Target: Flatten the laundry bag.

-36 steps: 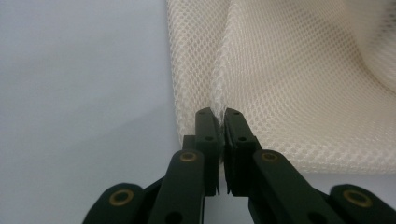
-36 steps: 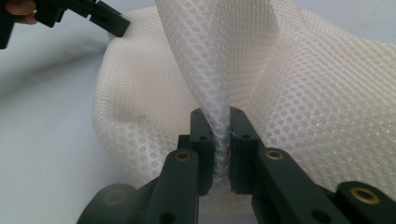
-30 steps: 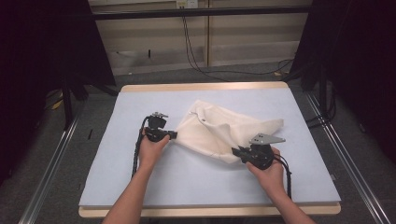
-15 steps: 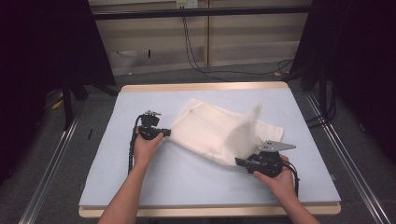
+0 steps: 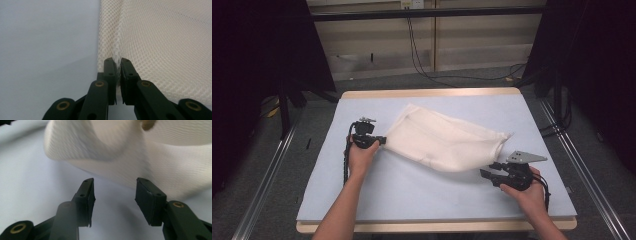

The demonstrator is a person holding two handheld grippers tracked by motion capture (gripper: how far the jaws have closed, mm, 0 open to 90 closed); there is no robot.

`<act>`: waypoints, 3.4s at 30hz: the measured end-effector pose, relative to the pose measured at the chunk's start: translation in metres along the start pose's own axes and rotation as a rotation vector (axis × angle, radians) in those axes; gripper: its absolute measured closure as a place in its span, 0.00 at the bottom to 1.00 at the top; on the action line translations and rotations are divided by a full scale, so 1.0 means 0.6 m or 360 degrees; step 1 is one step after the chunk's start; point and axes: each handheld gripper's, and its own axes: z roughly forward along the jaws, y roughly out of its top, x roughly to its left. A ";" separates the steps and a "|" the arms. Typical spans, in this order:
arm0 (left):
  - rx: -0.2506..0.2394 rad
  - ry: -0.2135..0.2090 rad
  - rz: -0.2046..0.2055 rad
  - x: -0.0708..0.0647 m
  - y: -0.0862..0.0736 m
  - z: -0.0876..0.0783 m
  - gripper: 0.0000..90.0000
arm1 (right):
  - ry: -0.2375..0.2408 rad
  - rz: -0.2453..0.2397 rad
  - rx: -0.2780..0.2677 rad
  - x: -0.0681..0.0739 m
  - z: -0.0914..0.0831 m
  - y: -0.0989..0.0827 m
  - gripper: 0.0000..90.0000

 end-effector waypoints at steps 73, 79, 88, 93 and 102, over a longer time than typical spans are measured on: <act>-0.0017 -0.0399 0.0374 -0.177 -0.032 0.012 0.29 | 0.0280 -0.0252 -0.0068 0.008 0.051 0.044 0.98; -0.0013 -0.0462 0.0391 -0.196 -0.028 0.018 0.27 | 0.0310 -0.0245 -0.0086 0.018 0.057 0.046 0.98; -0.0010 -0.0552 0.0458 -0.233 -0.017 0.028 0.22 | 0.0331 -0.0260 -0.0065 0.029 0.068 0.049 0.98; 0.0107 -0.0603 0.0527 -0.253 -0.021 0.049 0.36 | 0.0335 -0.0278 -0.0029 0.038 0.079 0.048 0.97; 0.0130 -0.0479 0.0746 -0.280 -0.027 0.056 0.90 | 0.0317 -0.0270 0.0006 0.036 0.083 0.045 0.97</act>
